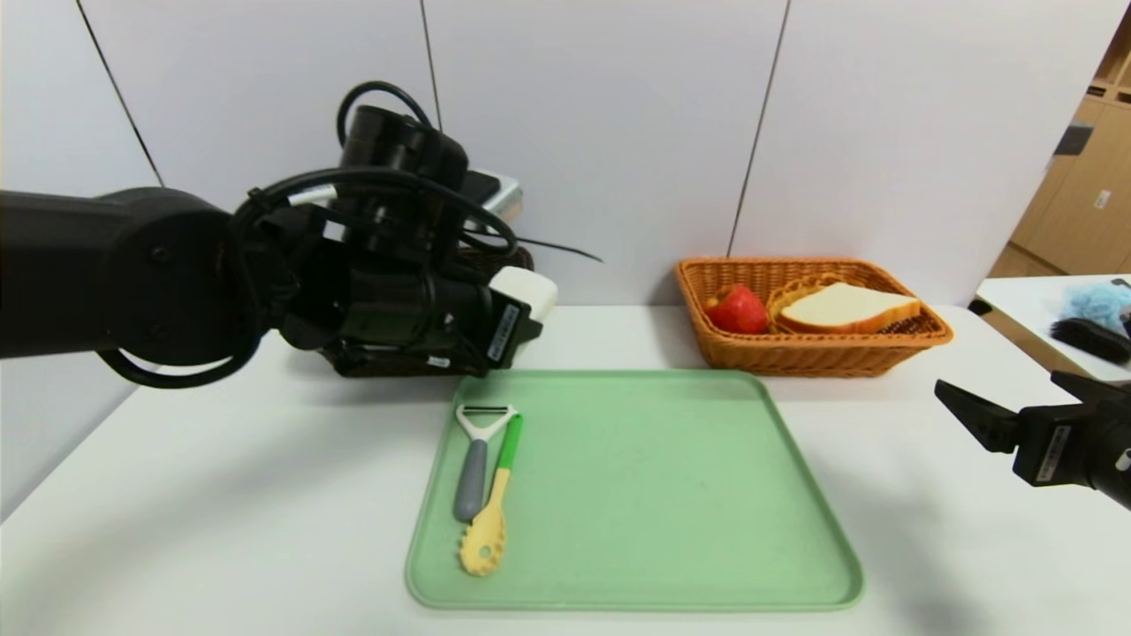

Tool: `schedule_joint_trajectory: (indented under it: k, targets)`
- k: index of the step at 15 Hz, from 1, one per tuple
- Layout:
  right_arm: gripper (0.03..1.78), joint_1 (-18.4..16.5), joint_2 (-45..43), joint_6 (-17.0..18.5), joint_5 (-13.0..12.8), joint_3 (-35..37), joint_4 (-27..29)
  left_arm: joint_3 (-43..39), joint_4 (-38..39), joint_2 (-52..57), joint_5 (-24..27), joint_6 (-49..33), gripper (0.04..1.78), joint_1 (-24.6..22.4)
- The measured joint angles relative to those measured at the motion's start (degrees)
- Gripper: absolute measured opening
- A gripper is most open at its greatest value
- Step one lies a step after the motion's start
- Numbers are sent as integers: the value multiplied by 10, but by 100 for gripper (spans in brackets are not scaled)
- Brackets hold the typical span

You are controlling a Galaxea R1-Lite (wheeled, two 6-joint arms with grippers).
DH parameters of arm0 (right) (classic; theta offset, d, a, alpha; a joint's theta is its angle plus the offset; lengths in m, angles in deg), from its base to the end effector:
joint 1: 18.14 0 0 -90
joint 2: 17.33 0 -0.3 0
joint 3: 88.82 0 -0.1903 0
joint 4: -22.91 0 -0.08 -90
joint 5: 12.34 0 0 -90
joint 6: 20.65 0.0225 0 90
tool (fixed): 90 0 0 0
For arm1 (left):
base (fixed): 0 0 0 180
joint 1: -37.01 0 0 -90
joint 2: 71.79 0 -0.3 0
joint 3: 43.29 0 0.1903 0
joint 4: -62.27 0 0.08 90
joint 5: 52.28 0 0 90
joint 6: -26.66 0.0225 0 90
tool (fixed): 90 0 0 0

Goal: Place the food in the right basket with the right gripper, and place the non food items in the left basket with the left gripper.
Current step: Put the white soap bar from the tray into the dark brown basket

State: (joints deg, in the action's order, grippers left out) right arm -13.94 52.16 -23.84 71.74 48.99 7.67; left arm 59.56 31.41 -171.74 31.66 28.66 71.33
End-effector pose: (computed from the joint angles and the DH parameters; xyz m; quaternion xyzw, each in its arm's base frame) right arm 0.1638 0.0097 0.1723 -0.0369 0.1050 -0.0120 0.9937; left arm 0.2758 -0.1854 0.2571 0.0998 0.2226 -0.2408 0.9394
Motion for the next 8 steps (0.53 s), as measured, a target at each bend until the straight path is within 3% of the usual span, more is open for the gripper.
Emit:
schedule_joint_trajectory:
  k: [3,8]
  targets:
    - [170,0,0,0,0,1,0,26,2,-4,56,-2,97,-81]
    - [170,0,0,1,0,1,0,87,1,-74,65,20,97,-170]
